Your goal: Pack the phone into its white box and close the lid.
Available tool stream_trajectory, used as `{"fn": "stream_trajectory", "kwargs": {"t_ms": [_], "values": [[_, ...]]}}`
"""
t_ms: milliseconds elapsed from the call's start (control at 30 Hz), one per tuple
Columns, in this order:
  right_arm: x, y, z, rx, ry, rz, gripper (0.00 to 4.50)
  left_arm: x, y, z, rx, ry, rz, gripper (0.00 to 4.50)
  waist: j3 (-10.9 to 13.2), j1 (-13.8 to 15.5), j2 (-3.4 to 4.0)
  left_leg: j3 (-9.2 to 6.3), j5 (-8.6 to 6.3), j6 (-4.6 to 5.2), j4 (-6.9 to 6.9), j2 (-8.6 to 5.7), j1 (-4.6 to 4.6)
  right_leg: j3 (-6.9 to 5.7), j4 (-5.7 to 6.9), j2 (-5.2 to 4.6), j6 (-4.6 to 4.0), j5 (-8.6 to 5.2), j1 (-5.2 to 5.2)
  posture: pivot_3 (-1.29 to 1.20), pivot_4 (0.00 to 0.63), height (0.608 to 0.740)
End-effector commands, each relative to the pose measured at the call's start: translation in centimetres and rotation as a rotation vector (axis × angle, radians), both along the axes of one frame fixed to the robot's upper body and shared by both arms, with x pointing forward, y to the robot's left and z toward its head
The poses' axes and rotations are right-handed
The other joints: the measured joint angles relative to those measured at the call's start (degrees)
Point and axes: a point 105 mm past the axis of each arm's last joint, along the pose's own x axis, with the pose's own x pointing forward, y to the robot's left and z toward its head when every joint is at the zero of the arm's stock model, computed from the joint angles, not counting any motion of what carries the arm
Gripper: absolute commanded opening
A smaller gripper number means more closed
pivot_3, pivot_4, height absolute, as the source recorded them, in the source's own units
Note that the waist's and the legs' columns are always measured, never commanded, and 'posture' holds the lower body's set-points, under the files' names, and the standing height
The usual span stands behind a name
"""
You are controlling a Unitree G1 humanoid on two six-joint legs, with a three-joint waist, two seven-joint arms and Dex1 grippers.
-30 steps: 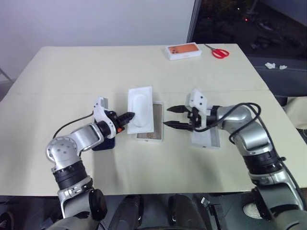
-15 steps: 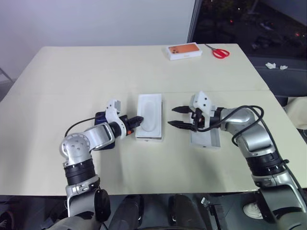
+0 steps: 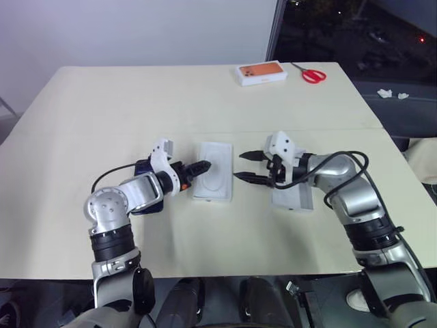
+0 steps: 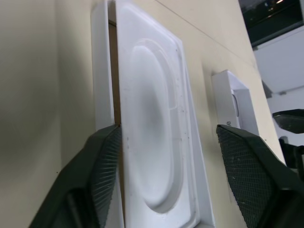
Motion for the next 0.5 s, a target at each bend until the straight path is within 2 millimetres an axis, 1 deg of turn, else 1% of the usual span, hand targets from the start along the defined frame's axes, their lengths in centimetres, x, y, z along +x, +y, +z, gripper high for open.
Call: {"fn": "stream_trajectory", "kwargs": {"t_ms": [33, 133, 200, 267, 367, 400, 467, 500], "values": [[0.2, 0.7, 1.3, 0.019, -0.052, 0.019, 2.89, 0.0, 0.3, 1.5, 0.017, -0.06, -0.009, 3.09, 0.0, -0.1, 0.0, 0.0, 0.0, 0.0, 0.0, 0.0, 0.0, 0.0, 0.0, 0.0, 0.0, 0.0, 0.0, 0.0, 0.15, 0.74], [0.6, 1.2, 1.7, 0.037, -0.07, 0.008, 2.89, 0.0, 1.3, 2.4, 0.048, -0.102, -0.005, 3.09, 0.0, -0.1, 0.0, 0.0, 0.0, -0.01, -0.01, 0.0, 0.0, 0.01, 0.01, 0.0, 0.0, 0.0, -0.02, 0.0, 0.15, 0.74], [1.6, 1.7, 2.3, 0.063, -0.098, -0.035, 2.89, -0.1, 2.0, 2.8, 0.077, -0.124, -0.009, 3.09, 0.0, -0.2, 0.0, 0.01, 0.02, -0.04, -0.03, 0.01, 0.0, 0.02, 0.02, 0.02, 0.0, 0.0, -0.05, 0.0, 0.15, 0.74], [2.4, 2.5, 2.5, 0.071, -0.112, -0.071, 2.89, -0.1, 2.8, 3.1, 0.131, -0.167, -0.005, 3.09, 0.0, -0.3, 0.01, 0.01, 0.04, -0.08, -0.05, 0.02, 0.0, 0.02, 0.03, 0.03, 0.0, 0.0, -0.07, 0.0, 0.15, 0.74], [2.6, 3.9, 2.4, 0.077, -0.115, -0.069, 2.89, -0.1, 4.2, 3.6, 0.252, -0.269, 0.001, 3.09, 0.0, -0.2, 0.02, 0.0, 0.06, -0.11, -0.08, 0.01, 0.0, 0.03, 0.01, 0.02, 0.0, 0.0, -0.08, 0.0, 0.15, 0.74], [2.5, 4.3, 2.3, 0.08, -0.111, -0.06, 2.64, 0.0, 4.7, 4.1, 0.255, -0.322, 0.02, 3.12, 0.0, -0.1, 0.02, 0.01, 0.07, -0.11, -0.09, 0.0, 0.0, 0.03, 0.0, 0.01, -0.01, 0.0, -0.07, 0.0, 0.15, 0.74], [2.4, 5.3, 1.7, 0.06, -0.121, -0.054, 2.04, 0.1, 6.1, 4.5, 0.325, -0.41, 0.057, 3.13, 0.0, -0.1, 0.03, 0.0, 0.07, -0.11, -0.1, -0.02, 0.0, 0.03, -0.03, -0.01, -0.01, 0.0, -0.06, 0.0, 0.15, 0.74], [2.5, 5.7, 1.4, 0.048, -0.126, -0.055, 1.5, 0.2, 6.9, 4.6, 0.362, -0.448, 0.079, 3.13, 0.0, -0.2, 0.03, 0.0, 0.07, -0.11, -0.09, -0.02, 0.0, 0.03, -0.03, -0.01, -0.01, 0.0, -0.06, 0.0, 0.15, 0.74]]}}
